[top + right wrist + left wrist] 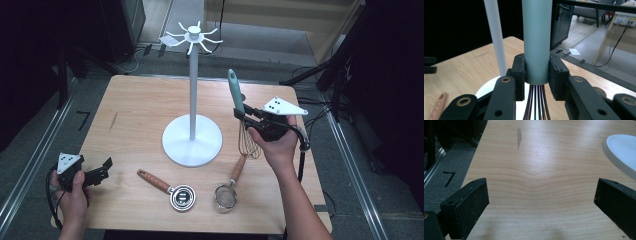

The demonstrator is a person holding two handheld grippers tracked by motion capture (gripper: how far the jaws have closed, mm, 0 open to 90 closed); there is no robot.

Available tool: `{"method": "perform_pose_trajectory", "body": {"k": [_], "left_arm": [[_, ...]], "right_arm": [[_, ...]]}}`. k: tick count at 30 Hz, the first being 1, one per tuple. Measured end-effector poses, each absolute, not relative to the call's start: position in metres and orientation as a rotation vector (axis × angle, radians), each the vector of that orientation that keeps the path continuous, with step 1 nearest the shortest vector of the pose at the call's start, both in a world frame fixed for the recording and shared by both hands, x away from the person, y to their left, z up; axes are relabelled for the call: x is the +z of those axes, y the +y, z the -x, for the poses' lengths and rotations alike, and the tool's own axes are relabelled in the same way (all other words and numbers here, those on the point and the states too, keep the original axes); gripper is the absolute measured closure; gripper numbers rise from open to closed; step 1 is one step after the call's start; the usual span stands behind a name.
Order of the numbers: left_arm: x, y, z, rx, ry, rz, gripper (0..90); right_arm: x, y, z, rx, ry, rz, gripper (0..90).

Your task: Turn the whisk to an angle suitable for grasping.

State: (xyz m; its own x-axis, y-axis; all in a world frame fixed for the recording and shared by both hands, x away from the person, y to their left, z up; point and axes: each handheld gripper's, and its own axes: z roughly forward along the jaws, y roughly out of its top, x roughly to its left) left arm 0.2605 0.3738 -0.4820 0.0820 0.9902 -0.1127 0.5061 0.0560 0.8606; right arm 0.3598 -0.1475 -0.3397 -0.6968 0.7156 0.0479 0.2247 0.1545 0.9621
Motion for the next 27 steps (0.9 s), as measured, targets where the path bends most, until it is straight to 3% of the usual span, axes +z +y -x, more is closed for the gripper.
{"method": "perform_pose_trajectory", "body": {"k": [27], "left_arm": [[-0.482, 0.374, -0.261, 0.762, 1.533, -1.557, 0.0]], "right_arm": [[-0.312, -0.125, -0.341, 1.727, 1.961, -0.767, 71.1]]}}
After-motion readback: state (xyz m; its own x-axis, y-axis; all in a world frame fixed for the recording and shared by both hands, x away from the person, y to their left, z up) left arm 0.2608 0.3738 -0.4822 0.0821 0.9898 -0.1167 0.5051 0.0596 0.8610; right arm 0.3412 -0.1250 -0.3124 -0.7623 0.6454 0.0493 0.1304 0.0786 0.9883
